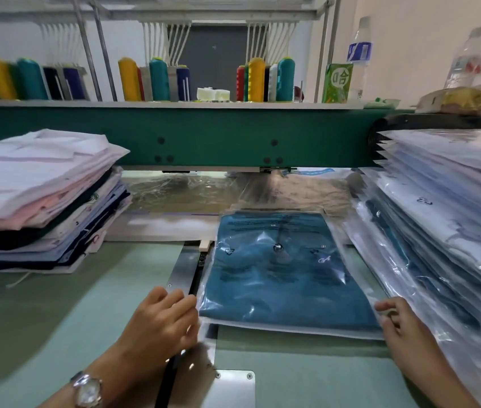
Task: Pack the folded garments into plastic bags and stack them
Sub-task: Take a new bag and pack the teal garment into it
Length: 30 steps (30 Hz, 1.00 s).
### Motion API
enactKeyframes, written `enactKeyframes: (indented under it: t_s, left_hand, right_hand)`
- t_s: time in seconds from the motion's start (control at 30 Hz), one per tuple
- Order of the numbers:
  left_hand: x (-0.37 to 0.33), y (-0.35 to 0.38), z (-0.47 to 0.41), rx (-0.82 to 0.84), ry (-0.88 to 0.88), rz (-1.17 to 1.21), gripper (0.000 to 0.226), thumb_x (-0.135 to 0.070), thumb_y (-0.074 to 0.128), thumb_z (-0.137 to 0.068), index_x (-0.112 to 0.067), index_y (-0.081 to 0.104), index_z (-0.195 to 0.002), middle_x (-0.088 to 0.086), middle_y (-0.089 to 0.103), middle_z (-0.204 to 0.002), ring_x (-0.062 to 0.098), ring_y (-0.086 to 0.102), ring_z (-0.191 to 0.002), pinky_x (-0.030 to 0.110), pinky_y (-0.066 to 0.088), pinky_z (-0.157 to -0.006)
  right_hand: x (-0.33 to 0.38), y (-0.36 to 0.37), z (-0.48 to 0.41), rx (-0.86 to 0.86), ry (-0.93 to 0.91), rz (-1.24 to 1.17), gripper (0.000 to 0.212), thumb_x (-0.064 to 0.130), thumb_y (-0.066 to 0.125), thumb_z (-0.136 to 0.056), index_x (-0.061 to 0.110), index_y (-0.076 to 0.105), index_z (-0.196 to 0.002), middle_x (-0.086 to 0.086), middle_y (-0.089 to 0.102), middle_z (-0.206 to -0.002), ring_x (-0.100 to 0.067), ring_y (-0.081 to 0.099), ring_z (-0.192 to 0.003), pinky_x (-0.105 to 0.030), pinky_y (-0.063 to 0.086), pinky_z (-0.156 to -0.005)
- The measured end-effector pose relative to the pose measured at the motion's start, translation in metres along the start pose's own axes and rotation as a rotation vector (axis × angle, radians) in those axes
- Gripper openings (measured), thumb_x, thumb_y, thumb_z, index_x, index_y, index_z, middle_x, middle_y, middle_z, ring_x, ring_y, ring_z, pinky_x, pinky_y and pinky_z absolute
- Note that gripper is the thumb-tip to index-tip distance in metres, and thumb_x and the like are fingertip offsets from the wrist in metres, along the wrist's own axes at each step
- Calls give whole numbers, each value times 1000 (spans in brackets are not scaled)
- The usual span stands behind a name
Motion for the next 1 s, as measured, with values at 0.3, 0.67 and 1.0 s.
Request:
enactKeyframes:
  t_s: [0.3, 0.67, 1.0]
  left_hand:
    - [31, 20, -8, 261, -422, 295, 18, -48, 54, -86, -30, 56, -84, -18, 53, -83, 4, 50, -74, 27, 40, -69]
    - [69, 106, -26, 440, -1152, 802, 31, -27, 72, -88, -16, 62, -115, -11, 64, -87, 1, 61, -80, 13, 48, -63]
    - [72, 119, -41, 439, -1295, 1011, 18, -7, 68, -89, -9, 72, -106, 10, 72, -98, 14, 66, -86, 16, 52, -75]
  right_hand:
    - [34, -1, -8, 95, -124, 685, 13, 20, 32, -101, 25, 42, -107, 2, 51, -106, -17, 60, -92, -29, 43, -72]
    - [66, 36, -75, 318, -23, 602, 40, 23, 36, -98, 25, 43, -137, -7, 58, -125, -26, 56, -108, -31, 45, -82]
    - [58, 45, -105, 168, 169, 65, 36, 2, 51, -83, 16, 70, -110, -8, 67, -116, -25, 63, -93, -27, 47, -75]
Point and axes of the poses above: each hand's wrist, its own z-axis away from the middle knuckle, its own y-axis out of the palm, x = y × z, the point moved 4 cm from there along -z, towards the middle knuckle
